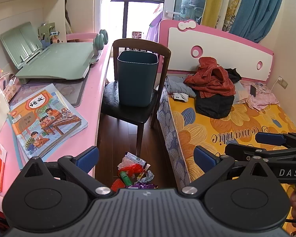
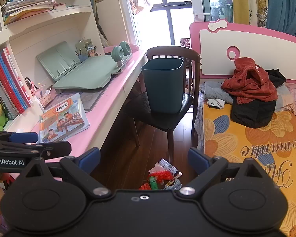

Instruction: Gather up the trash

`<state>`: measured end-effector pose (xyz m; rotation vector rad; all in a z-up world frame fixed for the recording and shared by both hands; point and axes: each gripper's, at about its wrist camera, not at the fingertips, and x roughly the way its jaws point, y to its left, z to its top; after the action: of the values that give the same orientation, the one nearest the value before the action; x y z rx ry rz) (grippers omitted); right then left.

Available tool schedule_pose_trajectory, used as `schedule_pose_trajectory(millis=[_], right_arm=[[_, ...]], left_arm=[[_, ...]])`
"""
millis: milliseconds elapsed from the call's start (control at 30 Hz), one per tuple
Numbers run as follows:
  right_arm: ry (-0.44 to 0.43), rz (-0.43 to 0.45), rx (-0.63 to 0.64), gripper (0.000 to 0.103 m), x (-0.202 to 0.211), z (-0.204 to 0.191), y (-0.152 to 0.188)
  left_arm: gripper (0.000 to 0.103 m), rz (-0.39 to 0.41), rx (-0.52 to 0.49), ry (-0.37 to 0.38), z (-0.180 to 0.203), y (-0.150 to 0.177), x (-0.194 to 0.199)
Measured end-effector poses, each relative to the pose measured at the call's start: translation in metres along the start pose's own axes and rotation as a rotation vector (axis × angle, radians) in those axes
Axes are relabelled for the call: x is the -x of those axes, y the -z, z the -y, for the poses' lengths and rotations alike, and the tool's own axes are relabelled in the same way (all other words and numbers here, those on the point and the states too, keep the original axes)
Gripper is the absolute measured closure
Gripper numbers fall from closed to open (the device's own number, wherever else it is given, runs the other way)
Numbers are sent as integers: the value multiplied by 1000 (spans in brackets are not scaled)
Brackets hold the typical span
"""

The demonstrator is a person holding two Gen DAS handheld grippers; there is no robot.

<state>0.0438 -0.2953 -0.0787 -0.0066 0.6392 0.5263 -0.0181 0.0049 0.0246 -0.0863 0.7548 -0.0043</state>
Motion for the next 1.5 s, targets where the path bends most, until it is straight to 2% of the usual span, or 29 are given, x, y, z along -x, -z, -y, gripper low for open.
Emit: schedule_pose_trajectory(millis=[1100,1333,1500], right_arm=[[-23,-16,1,7,-13,3,-4],[-41,-47,5,7,-36,15,-10],[-50,-94,-4,7,-72,38,-16]], left_arm=[[0,-18,20,4,1,-6,-8],[0,-47,53,23,-5,-13,-36],[0,-112,68,-6,-5,-19,-79]])
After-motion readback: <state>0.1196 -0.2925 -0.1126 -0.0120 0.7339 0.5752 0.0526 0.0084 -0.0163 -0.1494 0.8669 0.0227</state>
